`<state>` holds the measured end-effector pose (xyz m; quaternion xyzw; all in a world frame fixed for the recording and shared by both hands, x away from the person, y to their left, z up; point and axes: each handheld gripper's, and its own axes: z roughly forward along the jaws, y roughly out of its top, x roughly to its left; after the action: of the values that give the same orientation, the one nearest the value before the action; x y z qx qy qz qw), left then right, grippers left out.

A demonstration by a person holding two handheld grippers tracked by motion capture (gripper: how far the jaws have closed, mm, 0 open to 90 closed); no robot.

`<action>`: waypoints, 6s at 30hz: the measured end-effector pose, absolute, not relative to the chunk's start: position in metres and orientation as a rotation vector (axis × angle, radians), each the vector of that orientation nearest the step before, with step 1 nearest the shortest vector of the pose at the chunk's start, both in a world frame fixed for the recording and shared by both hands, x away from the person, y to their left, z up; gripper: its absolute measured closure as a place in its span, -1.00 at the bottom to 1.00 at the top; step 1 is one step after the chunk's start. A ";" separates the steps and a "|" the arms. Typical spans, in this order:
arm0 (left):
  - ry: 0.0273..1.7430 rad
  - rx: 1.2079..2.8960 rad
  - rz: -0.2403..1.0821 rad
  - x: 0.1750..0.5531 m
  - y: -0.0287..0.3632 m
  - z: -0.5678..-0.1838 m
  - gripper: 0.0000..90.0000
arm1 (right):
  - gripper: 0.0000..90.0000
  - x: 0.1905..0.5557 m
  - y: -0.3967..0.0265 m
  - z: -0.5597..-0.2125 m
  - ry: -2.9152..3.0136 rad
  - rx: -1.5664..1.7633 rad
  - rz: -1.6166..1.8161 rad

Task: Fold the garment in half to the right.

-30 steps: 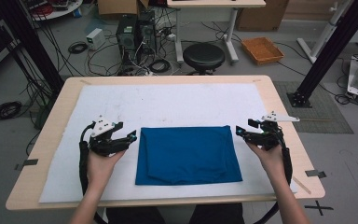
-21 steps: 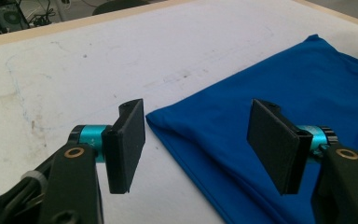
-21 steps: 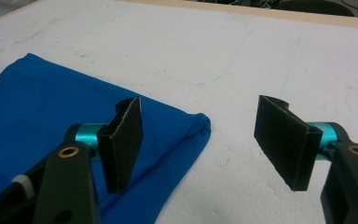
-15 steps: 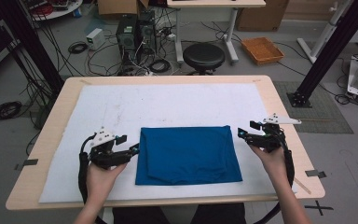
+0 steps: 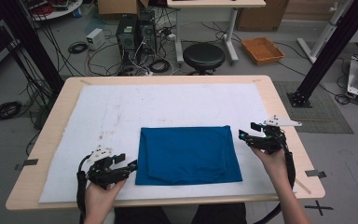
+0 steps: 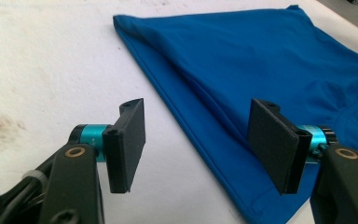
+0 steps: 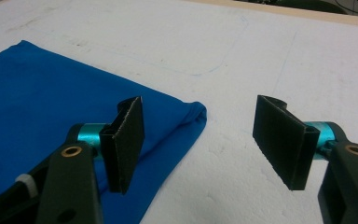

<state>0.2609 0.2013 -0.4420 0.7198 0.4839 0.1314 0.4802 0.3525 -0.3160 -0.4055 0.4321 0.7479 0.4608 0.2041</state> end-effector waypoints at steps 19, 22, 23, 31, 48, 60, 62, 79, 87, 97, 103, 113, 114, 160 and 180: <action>1.314 1.736 0.132 0.260 0.187 -0.453 0.05 | -0.23 0.351 -0.314 -0.405 2.087 1.185 1.293; 1.333 1.722 0.124 0.259 0.183 -0.453 0.06 | -0.23 0.352 -0.314 -0.405 2.088 1.182 1.293; 1.335 1.717 0.120 0.259 0.182 -0.453 0.06 | -0.23 0.352 -0.314 -0.405 2.088 1.184 1.293; 1.338 1.679 0.062 0.260 0.172 -0.455 0.05 | -0.23 0.351 -0.309 -0.402 2.092 1.165 1.306; 1.355 1.738 0.171 0.259 0.154 -0.455 0.64 | -0.06 0.370 -0.207 -0.398 2.255 1.062 1.364; 1.333 1.769 0.203 0.259 0.149 -0.454 0.80 | 0.34 0.406 -0.101 -0.405 2.391 1.039 1.431; 1.330 1.769 0.202 0.259 0.150 -0.454 0.80 | 0.37 0.413 -0.081 -0.407 2.424 1.046 1.429; 1.313 1.776 0.199 0.259 0.151 -0.455 0.80 | 0.66 0.435 0.039 -0.437 2.576 0.910 1.080; 1.293 1.781 0.214 0.258 0.150 -0.455 0.81 | 1.00 0.437 0.038 -0.435 2.569 0.870 1.042; 1.225 1.804 0.247 0.255 0.147 -0.446 0.87 | 1.00 0.434 0.016 -0.410 2.507 0.874 1.184; 1.148 1.815 0.279 0.252 0.136 -0.426 0.89 | 1.00 0.434 -0.009 -0.393 2.471 0.897 1.289; 0.955 1.870 0.222 0.260 0.073 -0.406 0.90 | 1.00 0.432 -0.085 -0.362 2.423 0.913 1.366; 0.941 1.877 0.216 0.262 0.065 -0.405 0.90 | 1.00 0.432 -0.094 -0.361 2.424 0.922 1.360; 0.684 1.845 -0.074 0.300 -0.082 -0.418 0.21 | 0.54 0.434 -0.273 -0.395 2.223 1.274 1.026; 0.780 1.790 0.403 0.298 0.115 -0.381 -0.11 | 0.23 0.311 -0.299 -0.415 2.144 1.221 1.243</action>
<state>0.2976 0.1149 -0.3810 0.7540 0.3287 0.1696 0.5428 0.3107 -0.2991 -0.4146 0.4339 0.7621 0.4419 0.1886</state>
